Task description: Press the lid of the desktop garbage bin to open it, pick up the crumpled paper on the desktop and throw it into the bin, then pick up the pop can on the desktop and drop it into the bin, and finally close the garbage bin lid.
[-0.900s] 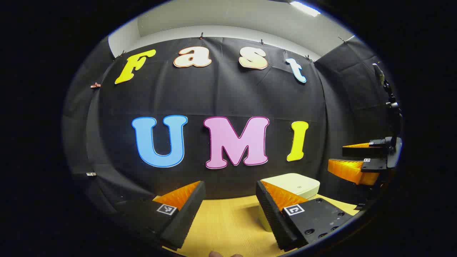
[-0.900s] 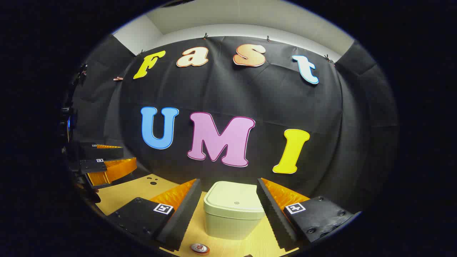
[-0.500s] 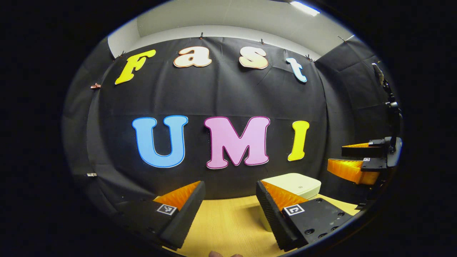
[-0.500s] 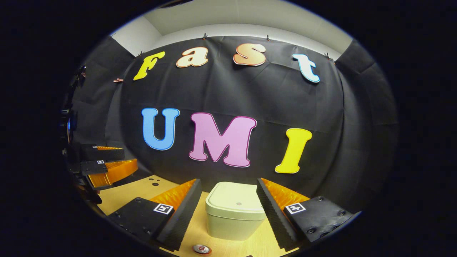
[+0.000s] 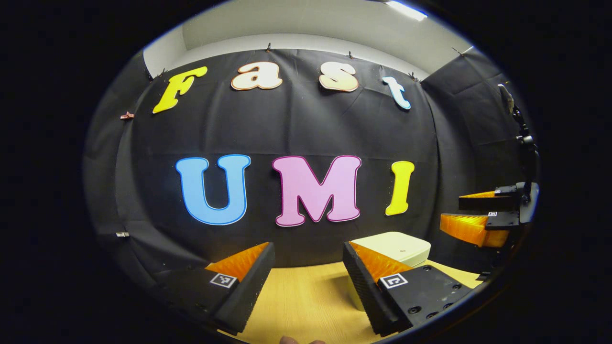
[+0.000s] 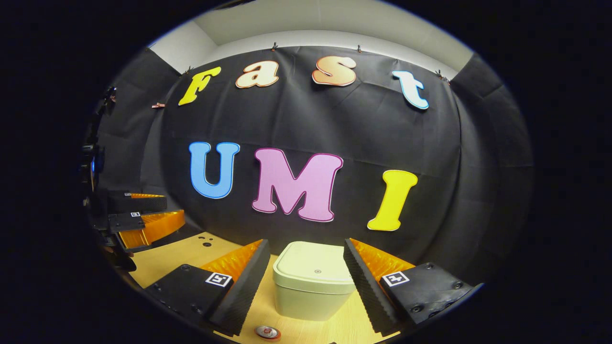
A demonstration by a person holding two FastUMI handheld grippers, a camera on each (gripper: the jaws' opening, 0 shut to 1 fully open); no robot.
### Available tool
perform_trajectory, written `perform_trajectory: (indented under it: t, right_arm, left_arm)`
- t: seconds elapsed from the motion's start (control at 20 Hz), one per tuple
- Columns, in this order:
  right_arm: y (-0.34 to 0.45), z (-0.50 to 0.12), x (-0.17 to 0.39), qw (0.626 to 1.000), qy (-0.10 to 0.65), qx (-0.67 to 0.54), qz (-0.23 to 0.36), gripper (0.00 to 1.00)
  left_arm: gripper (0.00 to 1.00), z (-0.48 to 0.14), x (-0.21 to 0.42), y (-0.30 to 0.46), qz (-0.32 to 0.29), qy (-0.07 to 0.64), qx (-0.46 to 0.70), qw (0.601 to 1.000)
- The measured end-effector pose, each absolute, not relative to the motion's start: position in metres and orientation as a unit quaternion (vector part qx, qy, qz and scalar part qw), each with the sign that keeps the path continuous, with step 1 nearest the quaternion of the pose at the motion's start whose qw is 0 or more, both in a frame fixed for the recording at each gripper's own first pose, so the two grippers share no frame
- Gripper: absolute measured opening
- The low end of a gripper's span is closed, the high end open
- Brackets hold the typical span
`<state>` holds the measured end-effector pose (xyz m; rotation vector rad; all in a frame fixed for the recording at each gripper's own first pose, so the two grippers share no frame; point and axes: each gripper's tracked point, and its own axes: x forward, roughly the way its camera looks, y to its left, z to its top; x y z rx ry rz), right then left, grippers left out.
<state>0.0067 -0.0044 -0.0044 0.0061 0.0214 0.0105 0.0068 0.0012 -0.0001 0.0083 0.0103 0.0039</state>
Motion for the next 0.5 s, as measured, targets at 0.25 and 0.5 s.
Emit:
perform_trajectory:
  t: [0.25, 0.5]
  right_arm:
    - [-0.002, -0.010, 0.011, 0.999, 0.029, 0.005, 0.011, 0.53]
    - [-0.002, -0.015, 0.017, 0.999, 0.038, 0.013, 0.006, 0.08]
  left_arm:
    - [0.93, -0.003, 0.009, 0.005, 0.005, 0.007, 0.004, 1.000]
    - [0.93, -0.002, 0.009, 0.011, 0.010, 0.007, 0.001, 1.000]
